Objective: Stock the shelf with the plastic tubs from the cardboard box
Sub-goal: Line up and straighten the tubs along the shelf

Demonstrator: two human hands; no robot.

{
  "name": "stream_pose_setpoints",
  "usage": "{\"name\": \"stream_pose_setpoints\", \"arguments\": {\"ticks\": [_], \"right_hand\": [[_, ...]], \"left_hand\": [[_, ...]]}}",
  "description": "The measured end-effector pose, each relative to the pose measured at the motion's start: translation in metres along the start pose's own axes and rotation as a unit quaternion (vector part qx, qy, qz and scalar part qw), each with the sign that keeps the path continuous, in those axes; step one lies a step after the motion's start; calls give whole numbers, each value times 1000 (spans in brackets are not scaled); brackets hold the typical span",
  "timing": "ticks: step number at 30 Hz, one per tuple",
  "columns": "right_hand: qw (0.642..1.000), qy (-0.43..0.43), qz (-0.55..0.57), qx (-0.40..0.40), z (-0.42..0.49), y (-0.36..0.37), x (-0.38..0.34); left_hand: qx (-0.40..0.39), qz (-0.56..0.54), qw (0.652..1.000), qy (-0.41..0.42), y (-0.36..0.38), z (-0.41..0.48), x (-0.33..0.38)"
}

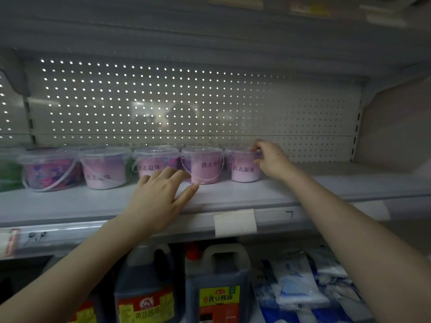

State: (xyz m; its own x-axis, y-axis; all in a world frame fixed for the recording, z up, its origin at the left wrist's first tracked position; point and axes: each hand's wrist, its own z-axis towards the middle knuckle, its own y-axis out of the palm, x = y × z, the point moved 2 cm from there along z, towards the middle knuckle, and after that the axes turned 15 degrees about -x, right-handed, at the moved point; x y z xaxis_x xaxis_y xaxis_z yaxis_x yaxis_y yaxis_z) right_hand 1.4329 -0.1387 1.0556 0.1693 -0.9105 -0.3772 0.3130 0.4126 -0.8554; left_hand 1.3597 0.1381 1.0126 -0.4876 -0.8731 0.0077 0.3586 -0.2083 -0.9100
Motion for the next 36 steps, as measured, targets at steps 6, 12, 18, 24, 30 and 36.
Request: {"name": "stream_pose_setpoints", "arguments": {"ticks": [6, 12, 18, 24, 30, 36], "right_hand": [[998, -59, -23, 23, -31, 4, -44], [992, -123, 4, 25, -69, 26, -103], [987, -155, -31, -6, -91, 53, -162], [982, -187, -20, -20, -92, 87, -241], [977, -210, -12, -26, -93, 134, -333], [973, -230, 13, -35, -86, 180, -432]], "left_hand": [[3, 11, 1000, -16, -5, -13, -13], [-10, 28, 999, -39, -14, -44, -41], [8, 18, 997, -75, -31, -91, -85], [22, 23, 993, -111, -55, -143, -147], [28, 42, 991, -126, -77, -198, -222], [24, 57, 985, -158, -109, -246, -310]]}}
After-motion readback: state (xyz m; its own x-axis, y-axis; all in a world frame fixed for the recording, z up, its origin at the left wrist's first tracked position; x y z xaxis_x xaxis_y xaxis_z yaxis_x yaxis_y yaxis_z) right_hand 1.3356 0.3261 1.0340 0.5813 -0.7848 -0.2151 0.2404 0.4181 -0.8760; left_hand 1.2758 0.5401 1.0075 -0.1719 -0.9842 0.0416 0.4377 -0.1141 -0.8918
